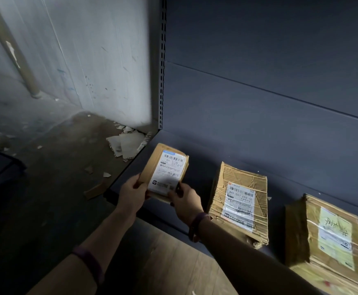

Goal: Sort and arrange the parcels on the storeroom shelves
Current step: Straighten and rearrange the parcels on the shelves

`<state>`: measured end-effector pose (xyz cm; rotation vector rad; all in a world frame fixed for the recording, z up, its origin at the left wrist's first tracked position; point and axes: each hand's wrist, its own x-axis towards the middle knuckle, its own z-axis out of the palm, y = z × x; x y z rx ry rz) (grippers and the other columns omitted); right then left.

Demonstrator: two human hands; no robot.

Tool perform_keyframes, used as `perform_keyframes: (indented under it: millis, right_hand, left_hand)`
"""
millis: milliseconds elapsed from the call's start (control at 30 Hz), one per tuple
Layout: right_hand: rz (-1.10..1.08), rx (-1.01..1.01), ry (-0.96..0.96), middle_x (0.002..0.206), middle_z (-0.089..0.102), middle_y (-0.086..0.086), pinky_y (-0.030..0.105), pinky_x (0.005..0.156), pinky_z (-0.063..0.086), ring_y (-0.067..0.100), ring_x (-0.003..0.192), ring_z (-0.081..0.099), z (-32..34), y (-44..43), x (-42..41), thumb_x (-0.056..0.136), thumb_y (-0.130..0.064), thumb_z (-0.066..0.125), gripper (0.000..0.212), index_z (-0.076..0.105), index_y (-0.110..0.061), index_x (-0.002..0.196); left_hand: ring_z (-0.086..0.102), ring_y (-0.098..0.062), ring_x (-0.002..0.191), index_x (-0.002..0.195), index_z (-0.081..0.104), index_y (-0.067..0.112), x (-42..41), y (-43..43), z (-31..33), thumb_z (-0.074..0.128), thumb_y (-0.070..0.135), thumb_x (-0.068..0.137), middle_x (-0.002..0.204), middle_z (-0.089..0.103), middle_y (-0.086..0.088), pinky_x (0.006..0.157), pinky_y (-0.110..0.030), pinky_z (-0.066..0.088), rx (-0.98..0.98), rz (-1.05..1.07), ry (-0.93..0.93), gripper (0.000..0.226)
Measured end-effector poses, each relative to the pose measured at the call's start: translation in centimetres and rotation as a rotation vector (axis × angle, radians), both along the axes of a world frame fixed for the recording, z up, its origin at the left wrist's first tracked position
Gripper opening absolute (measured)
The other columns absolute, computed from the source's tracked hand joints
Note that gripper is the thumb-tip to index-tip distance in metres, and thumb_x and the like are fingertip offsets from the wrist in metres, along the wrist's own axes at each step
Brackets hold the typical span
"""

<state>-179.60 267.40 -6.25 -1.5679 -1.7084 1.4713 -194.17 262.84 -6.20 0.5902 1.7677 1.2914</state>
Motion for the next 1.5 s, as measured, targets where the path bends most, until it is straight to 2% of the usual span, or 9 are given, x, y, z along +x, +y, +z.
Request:
perform_keyframes:
  millis: [100, 267, 467, 600, 767, 900, 1067, 1267, 1500]
  right_hand:
    - [-0.016, -0.05, -0.028, 0.122, 0.066, 0.002, 0.029, 0.089, 0.055, 0.011, 0.099, 0.062, -0.7, -0.1, -0.3, 0.098, -0.029, 0.053, 0.029, 0.058, -0.02, 0.125]
    - [-0.002, -0.06, -0.094, 0.124, 0.065, 0.005, 0.027, 0.087, 0.053, 0.014, 0.103, 0.062, -0.1, 0.0, -0.4, 0.1, -0.032, 0.048, 0.032, 0.057, -0.016, 0.126]
    - [0.053, 0.234, -0.197, 0.1, 0.065, 0.004, 0.021, 0.06, 0.039, 0.021, 0.087, 0.06, 6.0, 1.9, 2.0, 0.099, -0.025, 0.048, 0.02, 0.06, -0.011, 0.107]
    - [-0.113, 0.377, -0.278, 0.126, 0.063, 0.012, 0.025, 0.081, 0.038, 0.031, 0.115, 0.058, 8.3, 2.0, 8.9, 0.098, -0.021, 0.05, 0.034, 0.055, -0.01, 0.13]
    - [-0.259, 0.118, -0.418, 0.121, 0.061, 0.011, 0.033, 0.087, 0.044, 0.025, 0.104, 0.057, 6.8, 0.8, 18.1, 0.102, -0.03, 0.042, 0.032, 0.053, -0.007, 0.122]
    - [-0.238, -0.163, -0.323, 0.123, 0.062, 0.016, 0.046, 0.102, 0.046, 0.031, 0.112, 0.06, 5.5, 0.5, 19.9, 0.104, -0.025, 0.041, 0.033, 0.052, -0.004, 0.127]
    - [-0.237, -0.268, -0.18, 0.096, 0.07, 0.006, 0.046, 0.086, 0.058, 0.026, 0.093, 0.068, 5.0, 0.1, 19.5, 0.102, -0.018, 0.046, 0.02, 0.063, -0.019, 0.092]
    - [-0.321, -0.093, -0.062, 0.103, 0.071, 0.013, 0.045, 0.088, 0.058, 0.031, 0.098, 0.069, 5.5, 0.8, 20.0, 0.091, 0.004, 0.06, 0.025, 0.065, -0.002, 0.115]
    - [-0.431, -0.037, 0.14, 0.09, 0.072, 0.008, 0.034, 0.065, 0.061, 0.02, 0.077, 0.069, 5.7, 1.2, 20.7, 0.083, 0.013, 0.065, 0.027, 0.066, -0.006, 0.103]
  left_hand:
    - [0.065, -0.019, 0.091, 0.124, 0.057, 0.01, 0.4, 0.3, -0.6, 0.048, 0.006, 0.096, 0.103, 0.067, -0.007, 0.06, -0.02, 0.052, -0.062, -0.015, 0.055, 0.03]
    - [0.046, -0.033, 0.129, 0.15, 0.029, 0.01, 1.0, 0.9, 0.2, 0.051, 0.011, 0.096, 0.143, 0.045, -0.018, 0.104, -0.045, 0.043, -0.148, -0.024, 0.171, 0.058]
    - [0.06, -0.02, 0.105, 0.117, 0.06, 0.021, 3.4, 2.5, 4.2, 0.056, 0.02, 0.092, 0.115, 0.062, -0.001, 0.088, -0.038, 0.051, 0.132, 0.042, 0.386, 0.025]
    - [0.059, -0.009, 0.096, 0.113, 0.064, 0.025, 9.3, 4.0, 4.5, 0.058, 0.02, 0.092, 0.104, 0.065, 0.008, 0.073, -0.009, 0.04, 0.176, -0.188, 0.29, 0.022]
    - [0.05, -0.02, 0.126, 0.141, 0.045, 0.017, 14.1, 4.7, 3.1, 0.055, 0.03, 0.095, 0.142, 0.05, -0.005, 0.099, -0.031, 0.04, -0.002, -0.475, 0.259, 0.049]
    - [0.052, -0.023, 0.123, 0.144, 0.04, 0.018, 15.1, 5.2, 2.1, 0.046, 0.039, 0.098, 0.141, 0.051, -0.005, 0.095, -0.033, 0.042, -0.146, -0.593, 0.321, 0.051]
    - [0.059, -0.009, 0.079, 0.088, 0.061, 0.031, 14.7, 4.4, 1.3, 0.045, 0.026, 0.098, 0.085, 0.062, 0.013, 0.068, -0.031, 0.052, -0.171, -0.575, 0.18, 0.019]
    - [0.062, -0.009, 0.086, 0.087, 0.062, 0.042, 13.9, 4.3, 2.2, 0.059, 0.016, 0.093, 0.093, 0.063, 0.014, 0.074, -0.034, 0.056, -0.005, -0.462, 0.048, 0.027]
    - [0.059, -0.025, 0.114, 0.109, 0.056, 0.016, 14.2, 4.3, 3.0, 0.06, -0.003, 0.087, 0.117, 0.065, -0.007, 0.093, -0.043, 0.047, 0.195, -0.426, 0.002, 0.029]
